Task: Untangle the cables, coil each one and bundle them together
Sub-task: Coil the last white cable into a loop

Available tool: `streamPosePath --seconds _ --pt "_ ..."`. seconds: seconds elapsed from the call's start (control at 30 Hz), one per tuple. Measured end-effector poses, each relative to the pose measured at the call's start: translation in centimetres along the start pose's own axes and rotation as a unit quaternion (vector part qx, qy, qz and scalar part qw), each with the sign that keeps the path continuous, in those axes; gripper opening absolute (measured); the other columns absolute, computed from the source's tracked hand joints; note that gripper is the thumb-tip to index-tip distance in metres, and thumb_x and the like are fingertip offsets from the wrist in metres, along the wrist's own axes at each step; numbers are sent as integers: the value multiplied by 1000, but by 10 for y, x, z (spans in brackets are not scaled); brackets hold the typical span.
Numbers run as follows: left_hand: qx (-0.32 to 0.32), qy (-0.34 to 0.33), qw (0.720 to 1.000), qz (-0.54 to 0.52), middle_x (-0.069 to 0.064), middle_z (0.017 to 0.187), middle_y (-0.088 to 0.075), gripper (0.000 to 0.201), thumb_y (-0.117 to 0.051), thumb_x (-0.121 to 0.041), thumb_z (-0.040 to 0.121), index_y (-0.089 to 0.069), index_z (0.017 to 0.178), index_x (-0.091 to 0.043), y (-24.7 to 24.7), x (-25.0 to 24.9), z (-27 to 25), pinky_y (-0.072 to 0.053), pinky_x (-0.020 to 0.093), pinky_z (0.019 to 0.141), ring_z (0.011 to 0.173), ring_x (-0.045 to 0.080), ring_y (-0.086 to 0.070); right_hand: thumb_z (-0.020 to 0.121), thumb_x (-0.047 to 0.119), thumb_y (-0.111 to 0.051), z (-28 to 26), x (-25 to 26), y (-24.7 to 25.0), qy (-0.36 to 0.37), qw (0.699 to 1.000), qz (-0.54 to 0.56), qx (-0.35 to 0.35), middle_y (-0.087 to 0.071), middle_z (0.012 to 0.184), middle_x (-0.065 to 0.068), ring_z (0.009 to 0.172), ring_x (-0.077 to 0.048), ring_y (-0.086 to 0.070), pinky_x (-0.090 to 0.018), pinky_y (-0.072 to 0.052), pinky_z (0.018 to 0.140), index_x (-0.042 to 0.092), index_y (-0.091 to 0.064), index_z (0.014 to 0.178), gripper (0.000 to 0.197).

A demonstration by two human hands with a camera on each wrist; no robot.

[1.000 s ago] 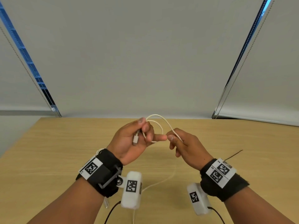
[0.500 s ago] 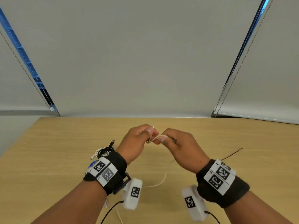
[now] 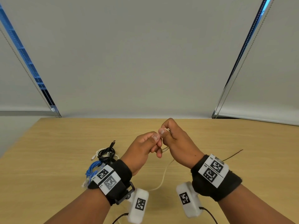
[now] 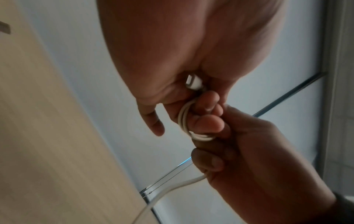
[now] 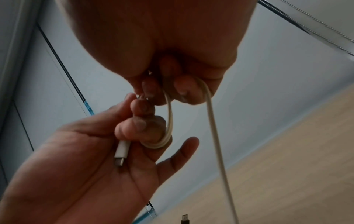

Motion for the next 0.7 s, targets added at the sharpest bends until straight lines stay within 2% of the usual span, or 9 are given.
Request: streamPosePath --seconds 0.07,0.13,0.23,0.27,0.37,0.47,0.57,0.63,0.7 --pt "12 12 1000 -22 -8 60 -48 33 -46 -34 101 -59 83 -9 1 1 -3 -46 49 89 59 20 -53 106 28 -47 2 -2 2 -12 1000 11 14 -63 63 11 54 0 -55 -17 -42 58 22 -48 92 16" --pt "27 30 997 -59 -8 62 -54 31 -47 -32 101 -57 83 -9 3 1 -6 -51 45 90 55 18 -53 103 27 -53 5 -6 8 -26 999 34 13 -63 64 7 53 -1 -53 -17 -40 55 22 -56 91 14" --pt "26 54 990 -126 3 60 -46 29 -53 -32 99 -60 79 -13 9 -3 -8 -49 44 106 58 26 -62 100 23 -60 4 -13 16 -46 994 102 0 -65 71 5 48 -10 -49 -22 -39 46 21 -67 92 11" --pt "24 56 986 -156 5 60 -48 29 -54 -33 98 -61 79 -13 10 -6 -8 -48 46 107 64 30 -67 100 23 -61 3 -16 18 -56 991 122 0 -67 74 0 49 -14 -50 -26 -41 46 22 -69 94 11" --pt "32 39 967 -249 11 69 -62 30 -52 -32 100 -60 82 -10 10 -14 -3 -52 41 97 93 40 -72 102 24 -56 -5 -26 11 -95 982 162 21 -66 80 -11 54 -17 -56 -28 -47 51 21 -72 103 16" --pt "1 -12 956 -292 22 100 -72 28 -47 -27 104 -58 87 -8 12 -26 5 -49 43 101 119 47 -62 103 22 -53 -18 -39 -7 -171 969 160 72 -66 76 -8 56 -20 -59 -31 -49 56 27 -67 109 16" --pt "-82 -62 970 -218 20 127 -69 25 -44 -23 105 -58 90 -9 21 -38 14 -42 46 109 123 38 -63 103 20 -50 -33 -43 -21 -194 964 127 132 -65 71 -3 58 -19 -59 -33 -50 61 22 -59 114 14" --pt "-117 -75 981 -135 11 129 -70 25 -42 -20 107 -60 93 -10 23 -39 18 -40 43 111 122 29 -66 104 20 -48 -36 -36 -23 -171 968 87 161 -63 69 2 60 -16 -58 -31 -50 64 23 -57 116 16" --pt "-121 -69 988 -71 4 131 -69 25 -43 -18 107 -61 102 -3 21 -35 20 -41 38 111 123 22 -65 105 22 -46 -34 -24 -22 -151 967 56 199 -62 70 5 62 -15 -59 -28 -51 67 26 -56 124 21"
Point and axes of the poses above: each hand's wrist, its own z-axis towards the middle knuckle, its own y-axis out of the back of the hand, x = y × z, the point moved 3 cm from there along z, towards the middle knuckle
